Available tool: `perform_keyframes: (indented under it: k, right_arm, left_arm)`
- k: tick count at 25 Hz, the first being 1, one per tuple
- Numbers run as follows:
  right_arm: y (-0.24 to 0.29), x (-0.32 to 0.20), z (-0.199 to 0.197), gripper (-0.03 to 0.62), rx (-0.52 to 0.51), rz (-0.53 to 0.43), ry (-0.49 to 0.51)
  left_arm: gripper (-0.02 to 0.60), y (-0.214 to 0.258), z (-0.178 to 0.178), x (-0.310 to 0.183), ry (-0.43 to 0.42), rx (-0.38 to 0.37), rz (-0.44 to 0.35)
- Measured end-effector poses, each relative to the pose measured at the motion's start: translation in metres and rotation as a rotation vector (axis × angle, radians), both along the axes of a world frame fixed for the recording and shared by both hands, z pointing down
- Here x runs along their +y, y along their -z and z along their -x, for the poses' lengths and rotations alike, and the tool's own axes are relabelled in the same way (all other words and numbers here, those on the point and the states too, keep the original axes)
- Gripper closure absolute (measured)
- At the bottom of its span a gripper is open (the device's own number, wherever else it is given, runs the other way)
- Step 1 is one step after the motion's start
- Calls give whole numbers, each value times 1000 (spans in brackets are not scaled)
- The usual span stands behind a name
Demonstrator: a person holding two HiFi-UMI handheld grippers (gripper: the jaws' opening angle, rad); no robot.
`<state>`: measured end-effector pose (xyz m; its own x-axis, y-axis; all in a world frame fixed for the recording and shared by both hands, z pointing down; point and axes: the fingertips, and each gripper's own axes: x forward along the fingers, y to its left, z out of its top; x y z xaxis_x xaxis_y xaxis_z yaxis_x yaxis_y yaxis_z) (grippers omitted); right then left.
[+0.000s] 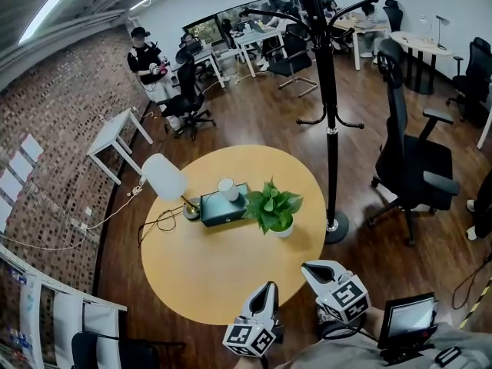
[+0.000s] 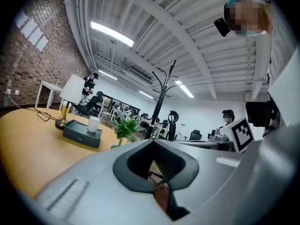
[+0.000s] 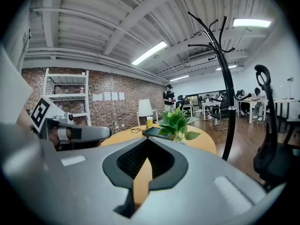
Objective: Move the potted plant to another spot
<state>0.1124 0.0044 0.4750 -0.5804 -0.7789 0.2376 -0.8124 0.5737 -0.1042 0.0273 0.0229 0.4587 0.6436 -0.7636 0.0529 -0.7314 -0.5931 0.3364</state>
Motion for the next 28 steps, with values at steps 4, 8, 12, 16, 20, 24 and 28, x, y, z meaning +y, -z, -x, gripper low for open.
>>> perform_keyframes:
  k: [4,8,12,16,20,24,28]
  right_arm:
    - [-4,-49,-15,588,10,-6,24]
    - [-14,-81,-25,588,15,14,28]
    - [-23,-98,-26,588,15,28,27]
    - [-29,-107,-25,588,19,41,8]
    - [-30,-112,-23,588,28,43,-9]
    - [-34,-117,-21,586,42,49,-17]
    - [-49,-126,-19,588,67,69,-19]
  left_arm:
    - [581,-3,-16,-49,22,1,0]
    - [581,-9,-26,-80,30,-3,17]
    - [581,-17,-30,-102,25,-8,32]
    - [581,-19,-31,-111,7,-8,44]
    - [581,-24,-27,-116,-12,-11,54]
    - [581,-31,-25,-119,-26,-10,66]
    - [581,-46,-23,-126,-29,-20,93]
